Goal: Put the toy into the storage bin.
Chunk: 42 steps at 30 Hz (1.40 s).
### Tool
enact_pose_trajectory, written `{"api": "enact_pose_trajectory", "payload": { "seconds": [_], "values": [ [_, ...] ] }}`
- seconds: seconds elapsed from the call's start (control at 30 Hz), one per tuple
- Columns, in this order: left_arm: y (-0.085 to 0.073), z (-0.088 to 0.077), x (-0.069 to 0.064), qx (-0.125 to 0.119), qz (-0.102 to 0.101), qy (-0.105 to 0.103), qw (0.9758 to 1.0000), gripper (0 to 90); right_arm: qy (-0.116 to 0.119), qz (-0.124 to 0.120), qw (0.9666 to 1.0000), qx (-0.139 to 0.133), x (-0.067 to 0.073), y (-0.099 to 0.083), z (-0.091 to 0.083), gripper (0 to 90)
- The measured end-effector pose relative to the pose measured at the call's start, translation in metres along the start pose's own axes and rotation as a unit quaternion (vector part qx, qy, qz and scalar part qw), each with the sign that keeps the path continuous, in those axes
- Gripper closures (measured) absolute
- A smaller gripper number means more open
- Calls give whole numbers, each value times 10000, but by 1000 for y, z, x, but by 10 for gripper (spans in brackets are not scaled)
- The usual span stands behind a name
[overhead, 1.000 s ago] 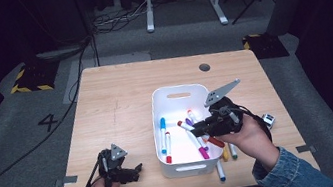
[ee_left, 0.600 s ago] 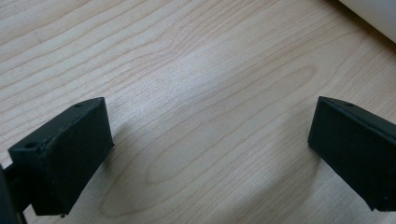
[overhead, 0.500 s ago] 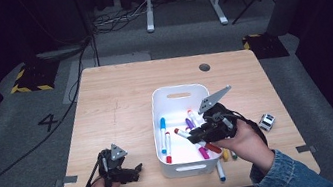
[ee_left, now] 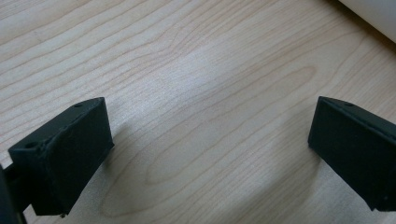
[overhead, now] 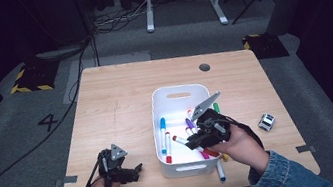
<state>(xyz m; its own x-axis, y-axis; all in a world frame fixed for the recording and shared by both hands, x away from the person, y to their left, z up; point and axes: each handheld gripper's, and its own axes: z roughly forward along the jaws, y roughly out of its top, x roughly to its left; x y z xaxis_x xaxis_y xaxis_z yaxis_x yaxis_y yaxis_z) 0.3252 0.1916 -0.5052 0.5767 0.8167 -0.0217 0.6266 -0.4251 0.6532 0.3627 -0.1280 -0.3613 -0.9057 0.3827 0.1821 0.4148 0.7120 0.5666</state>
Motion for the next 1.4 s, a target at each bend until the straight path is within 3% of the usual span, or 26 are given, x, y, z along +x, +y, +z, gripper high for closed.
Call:
{"api": "enact_pose_trajectory", "payload": {
  "seconds": [0.1, 0.2, 0.3, 0.37, 0.43, 0.5, 0.53, 0.57, 0.6, 0.93, 1.4],
  "values": [
    [0, 0, 0, 2, 2, -1, 10000, 0, -42, -82, 9999, 106, 1, 1, 4, 768],
    [0, 0, 0, 1, 2, 1, 10000, 0, -78, 125, 9992, 358, 5, 2, 6, 766],
    [0, 0, 0, 3, -2, -7, 10000, 0, -90, 128, 9990, 416, 5, 2, 9, 758],
    [0, 0, 0, -1, -7, -8, 10000, 0, -95, 128, 9989, 451, 5, 2, 11, 659],
    [0, 0, 0, 3, -10, -13, 10000, 0, -137, 180, 9993, 285, 3, 1, 9, 563],
    [0, 0, 0, -1, -8, -9, 10000, 0, -124, 242, 9995, 148, 2, 1, 3, 548],
    [0, 0, 0, -1, -8, -9, 10000, 0, -147, 85, 9998, -51, -1, 0, -1, 541],
    [0, 0, 0, -1, -8, -9, 10000, 0, -147, 85, 9998, -51, -1, 0, -1, 541],
    [0, 0, 0, 2, -12, -14, 10000, 0, -186, 198, 9995, -140, -2, -1, -9, 544],
    [0, 0, 0, 2, -11, -13, 10000, 0, -442, 437, 9970, -454, -16, -14, -41, 547],
    [0, 0, 0, 0, -7, -9, 10000, 0, -937, 940, 9890, -655, -46, -43, -74, 573]
  ]
}}
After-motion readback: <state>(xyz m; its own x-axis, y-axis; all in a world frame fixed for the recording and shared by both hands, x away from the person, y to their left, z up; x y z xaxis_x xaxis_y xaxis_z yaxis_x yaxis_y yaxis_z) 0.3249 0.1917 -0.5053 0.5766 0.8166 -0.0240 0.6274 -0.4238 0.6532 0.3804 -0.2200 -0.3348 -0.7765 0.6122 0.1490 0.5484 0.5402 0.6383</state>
